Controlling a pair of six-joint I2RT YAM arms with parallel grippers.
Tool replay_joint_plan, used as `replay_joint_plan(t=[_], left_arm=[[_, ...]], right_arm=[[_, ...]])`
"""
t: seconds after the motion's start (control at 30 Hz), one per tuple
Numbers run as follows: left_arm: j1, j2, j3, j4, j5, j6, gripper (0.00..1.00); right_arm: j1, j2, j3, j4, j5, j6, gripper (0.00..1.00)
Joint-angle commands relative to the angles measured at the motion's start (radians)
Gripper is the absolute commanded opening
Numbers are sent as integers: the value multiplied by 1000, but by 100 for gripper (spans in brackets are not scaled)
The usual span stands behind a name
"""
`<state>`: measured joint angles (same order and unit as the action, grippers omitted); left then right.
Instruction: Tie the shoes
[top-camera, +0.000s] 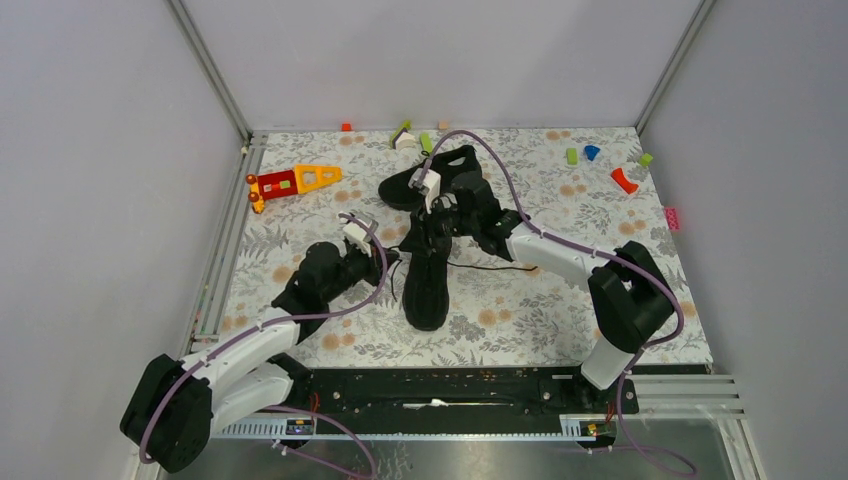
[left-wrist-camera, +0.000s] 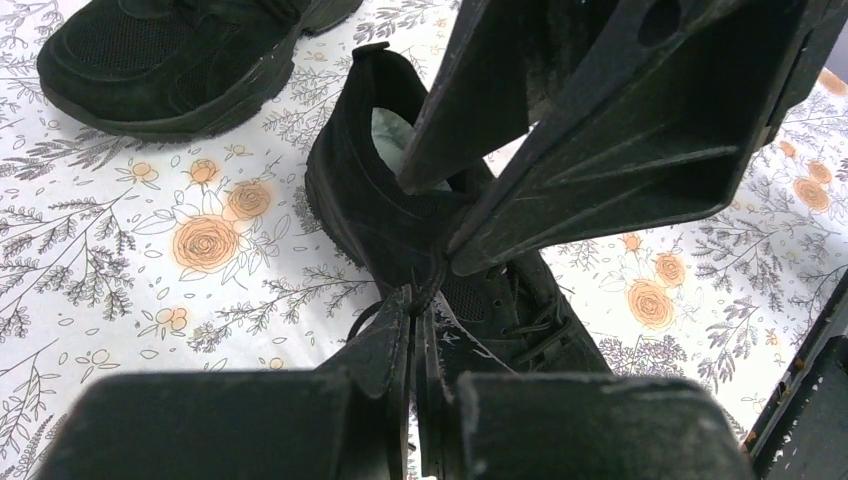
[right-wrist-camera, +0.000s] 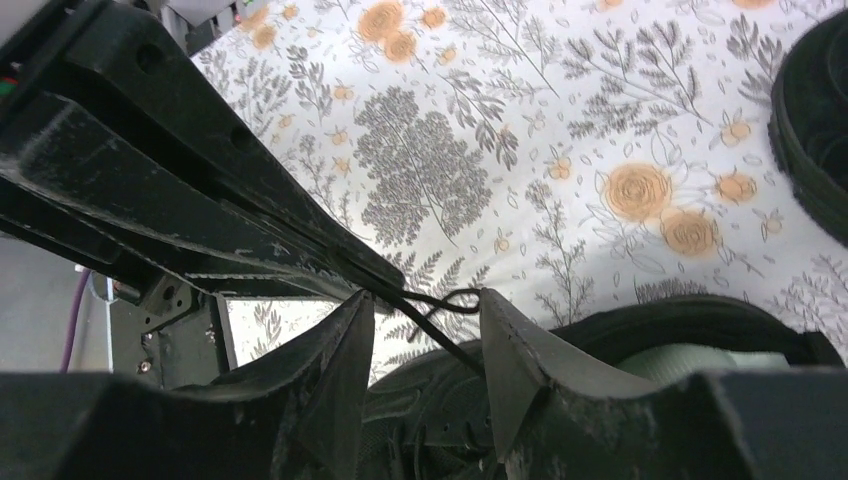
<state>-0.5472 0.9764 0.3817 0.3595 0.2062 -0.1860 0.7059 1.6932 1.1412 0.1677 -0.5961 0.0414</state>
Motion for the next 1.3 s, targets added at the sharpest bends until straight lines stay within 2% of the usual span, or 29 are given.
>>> replay_joint_plan(t=[0.0,0.27,0.33,0.47,0.5,0.57,0.63,0.7,1.1,1.27], left_arm=[[-6,-27,-3,70,36,0,0],[-11,-16,14,44,39,21,0],[-11,-23,10,42,24,26,0],[-11,-33,2,47,19,33,0],[-11,-31,3,46,15,33,0],[-11,-26,6,43,8,35,0],[-11,-24,5,44,7,36,0],[-11,-29,4,46,5,33,0],[-11,-49,-5,41,-14,31,0],[-12,-57,-7,41,-24,32,0]], right_arm=[[18,-2,25,122,-50,-6,49],[50,-2,44,81,-61,-25,44],[52,1,44,71,-52,-26,37],[53,-3,44,61,-44,-26,18],[53,-7,40,61,-41,-26,17],[52,-19,23,62,-28,-31,21],[52,-27,11,64,-17,-36,44],[53,-29,10,56,-7,-37,50],[54,-36,-1,10,81,-127,36],[58,-31,15,-33,74,-159,38]])
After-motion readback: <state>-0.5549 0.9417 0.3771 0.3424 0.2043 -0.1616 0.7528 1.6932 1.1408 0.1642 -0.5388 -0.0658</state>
